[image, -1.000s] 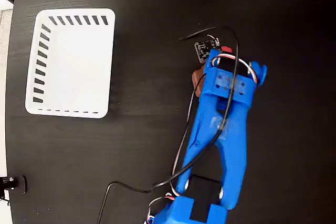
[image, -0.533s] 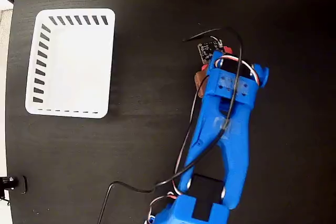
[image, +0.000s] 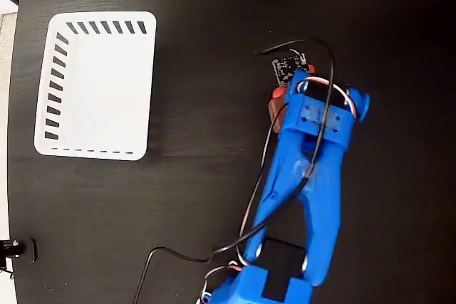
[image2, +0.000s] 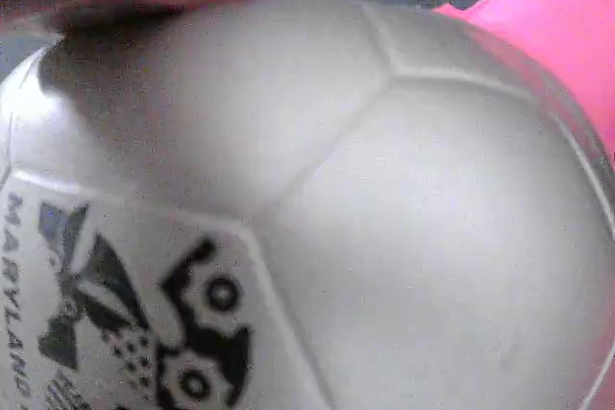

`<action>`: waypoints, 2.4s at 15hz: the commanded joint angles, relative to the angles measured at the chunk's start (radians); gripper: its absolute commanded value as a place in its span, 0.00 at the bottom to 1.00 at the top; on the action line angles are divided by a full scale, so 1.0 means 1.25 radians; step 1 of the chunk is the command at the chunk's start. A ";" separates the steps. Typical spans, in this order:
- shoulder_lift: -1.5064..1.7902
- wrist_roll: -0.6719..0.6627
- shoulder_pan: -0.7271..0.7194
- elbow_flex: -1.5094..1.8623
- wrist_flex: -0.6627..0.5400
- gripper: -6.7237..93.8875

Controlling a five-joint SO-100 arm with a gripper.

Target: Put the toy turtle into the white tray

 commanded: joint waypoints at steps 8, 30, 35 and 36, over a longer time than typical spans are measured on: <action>0.377 -0.114 -0.092 -0.074 0.163 0.03; 0.066 -0.585 -0.595 -0.461 0.169 0.03; -0.009 -0.580 -0.634 -0.484 0.180 0.03; -0.010 -0.572 -0.637 -0.484 0.173 0.03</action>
